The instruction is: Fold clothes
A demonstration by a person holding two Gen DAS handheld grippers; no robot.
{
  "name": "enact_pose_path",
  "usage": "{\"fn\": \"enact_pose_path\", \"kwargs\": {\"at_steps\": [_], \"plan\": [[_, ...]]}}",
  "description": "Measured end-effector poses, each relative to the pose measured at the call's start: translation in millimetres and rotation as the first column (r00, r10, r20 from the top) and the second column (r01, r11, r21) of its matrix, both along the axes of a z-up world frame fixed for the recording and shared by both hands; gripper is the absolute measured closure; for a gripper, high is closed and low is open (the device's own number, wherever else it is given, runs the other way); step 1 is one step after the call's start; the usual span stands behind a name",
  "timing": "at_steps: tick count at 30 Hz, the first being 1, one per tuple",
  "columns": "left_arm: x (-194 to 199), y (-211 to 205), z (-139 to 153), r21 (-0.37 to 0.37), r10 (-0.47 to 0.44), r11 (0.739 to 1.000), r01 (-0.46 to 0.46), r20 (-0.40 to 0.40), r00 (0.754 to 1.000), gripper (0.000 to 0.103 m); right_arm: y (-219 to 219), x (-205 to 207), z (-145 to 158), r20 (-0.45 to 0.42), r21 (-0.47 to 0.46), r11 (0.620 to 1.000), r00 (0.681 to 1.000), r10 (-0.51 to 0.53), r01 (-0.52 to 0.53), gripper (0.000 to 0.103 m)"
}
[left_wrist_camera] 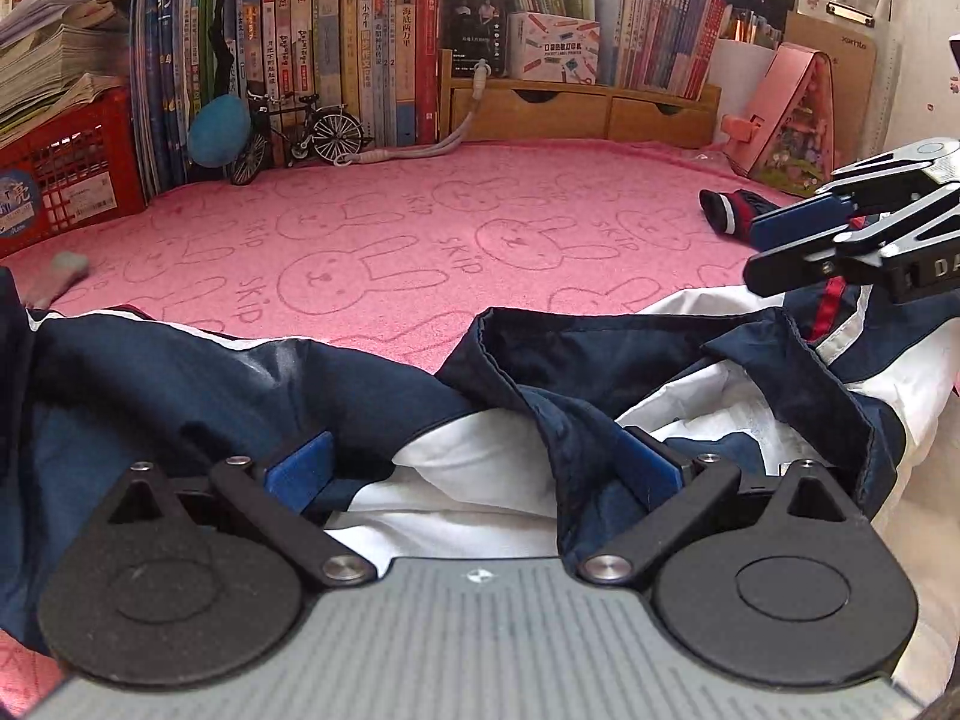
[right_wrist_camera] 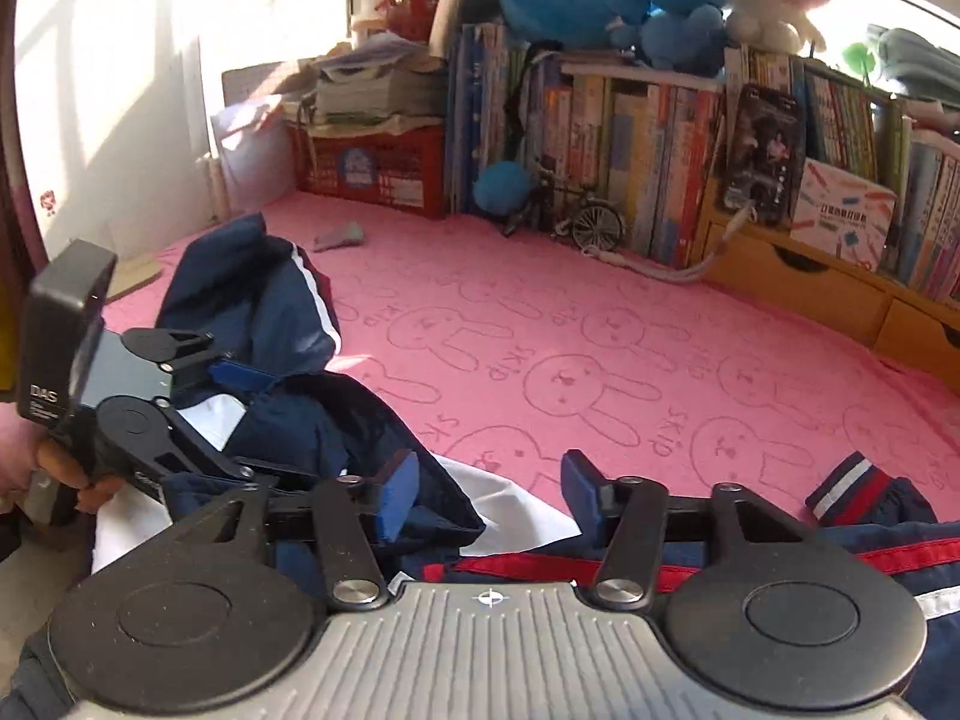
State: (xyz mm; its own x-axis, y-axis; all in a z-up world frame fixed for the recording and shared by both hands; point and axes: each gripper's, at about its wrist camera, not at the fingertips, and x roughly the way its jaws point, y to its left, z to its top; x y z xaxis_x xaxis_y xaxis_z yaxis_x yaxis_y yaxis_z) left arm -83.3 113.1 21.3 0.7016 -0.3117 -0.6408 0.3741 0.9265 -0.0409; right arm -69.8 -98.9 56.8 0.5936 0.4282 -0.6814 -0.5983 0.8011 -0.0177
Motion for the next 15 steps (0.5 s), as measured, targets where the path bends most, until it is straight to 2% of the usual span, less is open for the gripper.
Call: {"fn": "enact_pose_path", "kwargs": {"at_steps": [2,5,8,9,10,13,15], "plan": [[-1.5,-1.4,-0.7,0.010,-0.005,1.000,0.005,0.000,1.000,0.002,16.9,15.1,-19.6,-0.066,-0.046,0.999,0.998,0.019,-0.022,0.060],[-4.0,-1.6,-2.7,0.016,-0.010,1.000,0.010,0.003,1.000,0.002,37.3,28.7,-38.6,-0.173,-0.056,0.996,0.983,0.061,-0.071,0.060],[-5.4,2.1,6.3,0.014,-0.008,1.000,0.007,0.021,1.000,0.002,48.3,27.8,-50.5,-0.205,-0.075,0.995,0.977,0.053,-0.069,0.060],[-5.8,4.0,11.1,0.012,-0.005,1.000,0.004,0.032,0.999,0.002,50.7,21.6,-49.9,-0.171,-0.096,0.993,0.984,0.051,-0.068,0.067],[-5.6,8.4,19.4,-0.006,0.004,1.000,-0.004,0.056,0.998,0.002,53.2,14.9,-49.1,-0.133,-0.117,0.991,0.990,0.051,-0.067,0.080],[2.4,19.5,40.5,-0.056,0.008,0.998,-0.002,0.089,0.996,0.002,60.2,-8.2,-38.3,0.032,-0.193,0.980,0.998,0.056,-0.049,0.094],[11.7,18.2,50.6,-0.034,-0.001,0.999,0.005,0.111,0.994,0.002,66.7,-24.6,-27.2,0.174,-0.245,0.969,0.982,0.075,-0.031,0.096]]}}
